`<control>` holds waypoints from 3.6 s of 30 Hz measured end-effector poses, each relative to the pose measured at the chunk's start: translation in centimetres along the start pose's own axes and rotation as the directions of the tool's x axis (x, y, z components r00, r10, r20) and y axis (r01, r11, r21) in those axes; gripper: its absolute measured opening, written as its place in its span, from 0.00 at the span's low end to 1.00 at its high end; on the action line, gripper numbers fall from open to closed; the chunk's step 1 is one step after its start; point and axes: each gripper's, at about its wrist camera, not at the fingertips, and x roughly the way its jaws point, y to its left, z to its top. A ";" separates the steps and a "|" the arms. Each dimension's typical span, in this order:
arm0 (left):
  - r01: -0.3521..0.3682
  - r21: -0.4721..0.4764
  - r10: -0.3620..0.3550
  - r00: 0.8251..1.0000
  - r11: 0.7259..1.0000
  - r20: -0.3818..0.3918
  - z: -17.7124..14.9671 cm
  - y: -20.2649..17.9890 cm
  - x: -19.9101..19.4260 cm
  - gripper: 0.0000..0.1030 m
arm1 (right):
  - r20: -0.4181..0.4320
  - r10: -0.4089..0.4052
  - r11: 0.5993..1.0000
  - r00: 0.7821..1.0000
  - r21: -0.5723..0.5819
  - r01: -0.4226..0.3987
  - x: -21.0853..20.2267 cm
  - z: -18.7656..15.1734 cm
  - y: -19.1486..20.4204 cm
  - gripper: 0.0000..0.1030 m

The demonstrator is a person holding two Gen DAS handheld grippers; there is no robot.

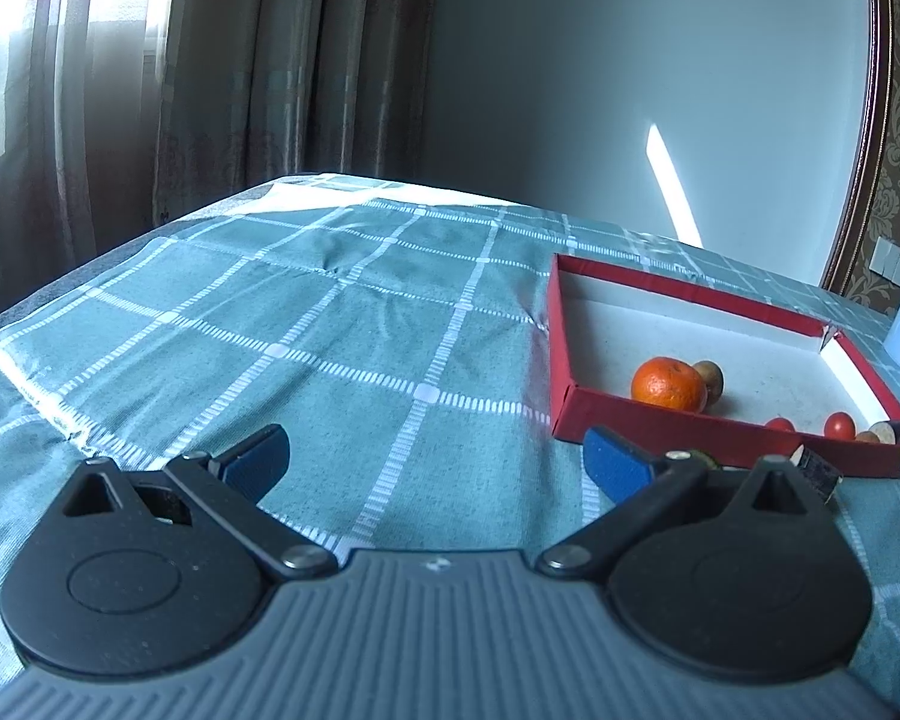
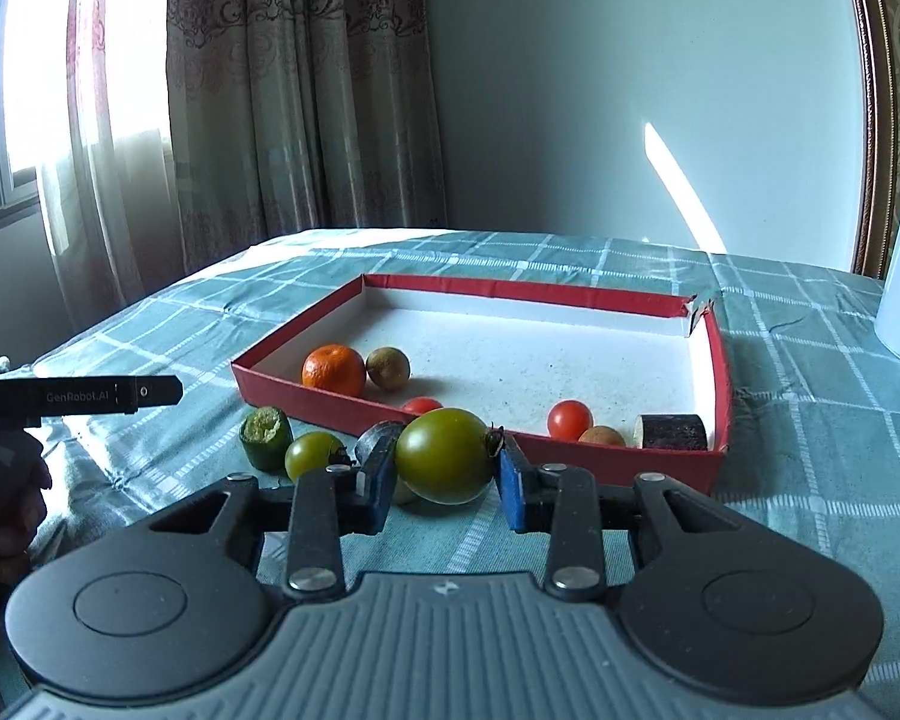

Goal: Organize fruits
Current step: 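Carry the green tomato into the tray and open the right gripper, then move the left gripper to the green cucumber chunk and close on it, then carry the cucumber chunk into the tray and open the left gripper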

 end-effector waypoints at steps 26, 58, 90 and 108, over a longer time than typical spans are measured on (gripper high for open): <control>0.008 0.005 -0.008 1.000 1.000 -0.020 0.0 0.0 0.3 1.00 | 0.006 -0.090 0.996 0.996 -0.014 0.090 8.2 3.4 -2.1 0.33; 0.082 0.168 -0.089 0.995 0.982 0.037 -0.5 -2.7 -1.2 0.99 | 0.004 -0.082 0.985 0.997 0.152 0.080 0.8 -1.7 -4.9 0.60; 0.233 0.496 -0.195 0.972 0.836 -0.127 -1.6 -10.4 2.8 0.36 | 0.005 0.003 0.962 1.000 0.271 -0.004 0.3 -3.2 -7.1 0.61; 0.149 0.391 -0.110 0.987 0.908 -0.118 -1.9 -10.6 1.8 0.28 | -0.023 -0.004 0.957 1.000 0.291 0.010 0.8 -3.3 -7.4 0.61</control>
